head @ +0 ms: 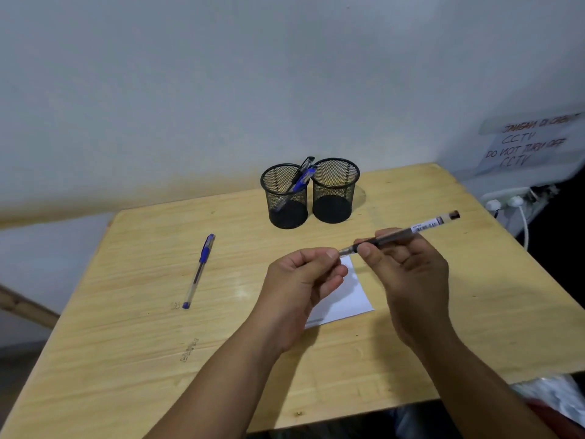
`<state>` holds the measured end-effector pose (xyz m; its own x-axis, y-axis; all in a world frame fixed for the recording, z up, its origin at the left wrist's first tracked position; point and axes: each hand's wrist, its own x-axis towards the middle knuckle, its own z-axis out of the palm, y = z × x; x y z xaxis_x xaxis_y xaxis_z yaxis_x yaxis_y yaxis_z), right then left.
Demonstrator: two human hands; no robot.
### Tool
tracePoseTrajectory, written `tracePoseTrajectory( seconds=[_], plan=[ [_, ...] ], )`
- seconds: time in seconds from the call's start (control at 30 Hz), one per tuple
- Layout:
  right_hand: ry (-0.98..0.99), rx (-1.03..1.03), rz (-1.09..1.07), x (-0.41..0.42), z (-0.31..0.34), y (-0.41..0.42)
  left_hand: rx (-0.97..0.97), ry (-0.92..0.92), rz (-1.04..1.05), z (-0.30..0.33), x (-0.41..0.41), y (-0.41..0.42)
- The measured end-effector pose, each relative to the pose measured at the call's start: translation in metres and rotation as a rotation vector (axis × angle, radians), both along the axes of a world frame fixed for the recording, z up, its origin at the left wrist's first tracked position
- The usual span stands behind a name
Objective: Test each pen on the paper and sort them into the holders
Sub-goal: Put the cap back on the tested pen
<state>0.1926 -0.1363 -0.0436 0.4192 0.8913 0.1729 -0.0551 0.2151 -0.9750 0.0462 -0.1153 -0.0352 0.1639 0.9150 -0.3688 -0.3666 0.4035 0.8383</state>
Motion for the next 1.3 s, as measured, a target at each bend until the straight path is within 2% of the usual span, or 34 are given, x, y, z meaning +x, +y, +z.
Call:
tracePoseTrajectory(
  seconds=[0.07, 0.17, 0.23, 0.3, 0.47, 0.57, 0.93, 1.13, 1.3],
  plan=[
    [-0.003, -0.055, -0.035, 0.007, 0.003, 0.014, 0.039, 0.088, -0.028, -0.001, 0.007, 0.010],
    [0.070, -0.094, -0.001, 0.021, 0.010, 0.035, 0.159, 0.337, -0.002, -0.006, 0.015, 0.037],
    [-0.002, -0.143, 0.001, 0.032, 0.017, 0.049, 0.229, 0.488, 0.026, -0.009, 0.020, 0.056],
    [-0.144, -0.204, 0.000, 0.044, 0.024, 0.065, 0.273, 0.597, 0.044, -0.012, 0.026, 0.072],
    [-0.708, -0.243, 0.045, 0.070, 0.048, 0.107, 0.363, 0.770, 0.079, -0.023, 0.048, 0.106],
    [-0.957, -0.257, 0.088, 0.072, 0.068, 0.128, 0.359, 0.835, 0.146, -0.028, 0.059, 0.118],
    [-1.281, -0.219, 0.234, 0.051, 0.067, 0.189, 0.391, 0.887, 0.246, -0.042, 0.073, 0.129],
    [-1.304, -0.252, 0.228, 0.048, 0.053, 0.194, 0.373, 0.901, 0.210, -0.040, 0.076, 0.130],
    [-1.172, -0.061, -0.002, 0.052, 0.046, 0.166, 0.397, 0.883, 0.163, -0.036, 0.068, 0.116]
  ],
)
